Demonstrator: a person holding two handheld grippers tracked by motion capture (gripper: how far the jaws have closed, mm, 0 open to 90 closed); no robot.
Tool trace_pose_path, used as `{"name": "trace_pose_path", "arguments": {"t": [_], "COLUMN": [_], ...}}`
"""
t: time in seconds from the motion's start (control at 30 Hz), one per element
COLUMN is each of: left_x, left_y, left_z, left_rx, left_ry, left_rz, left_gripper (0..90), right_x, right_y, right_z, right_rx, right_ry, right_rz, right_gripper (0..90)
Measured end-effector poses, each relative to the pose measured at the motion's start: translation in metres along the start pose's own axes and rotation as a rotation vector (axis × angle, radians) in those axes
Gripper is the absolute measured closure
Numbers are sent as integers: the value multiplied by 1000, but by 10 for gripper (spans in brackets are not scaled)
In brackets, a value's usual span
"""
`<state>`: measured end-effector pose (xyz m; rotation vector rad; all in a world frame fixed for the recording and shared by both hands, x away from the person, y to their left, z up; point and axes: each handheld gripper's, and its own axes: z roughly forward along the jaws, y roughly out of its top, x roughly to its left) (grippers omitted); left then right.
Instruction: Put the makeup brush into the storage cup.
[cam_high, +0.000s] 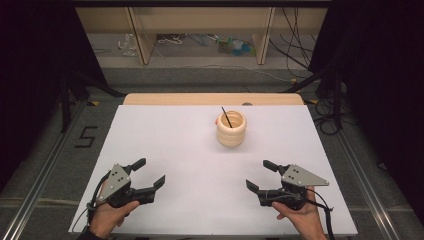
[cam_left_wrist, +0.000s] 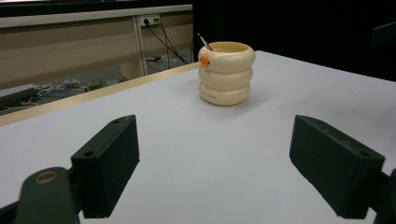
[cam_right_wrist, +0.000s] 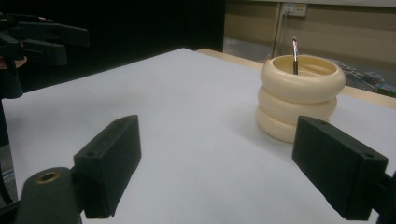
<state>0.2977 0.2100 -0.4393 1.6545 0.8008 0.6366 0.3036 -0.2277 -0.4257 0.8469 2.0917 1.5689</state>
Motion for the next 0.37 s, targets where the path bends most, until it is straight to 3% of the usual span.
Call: {"name": "trace_pose_path", "arguments": {"t": [0.1,0.17,0.3,0.37], "left_x": [-1,0,-1,0], "left_y": [-1,0,-1,-1], "left_z": [0,0,1,1], "left_rx": [2,3,2,3], "left_ry": [1,0,0,-1], "left_rz": [-17,0,-17,-5], "left_gripper": [158,159,159,159], "right_x": [0,0,0,0], "right_y": [0,0,-1,-1], "right_z": [0,1,1,1], "right_rx": [-1,-12,-13,-13], "right_ry": [-4,-15,-9,-12], "right_rz": [1,0,0,4], "right_gripper": [168,168,168,168]}}
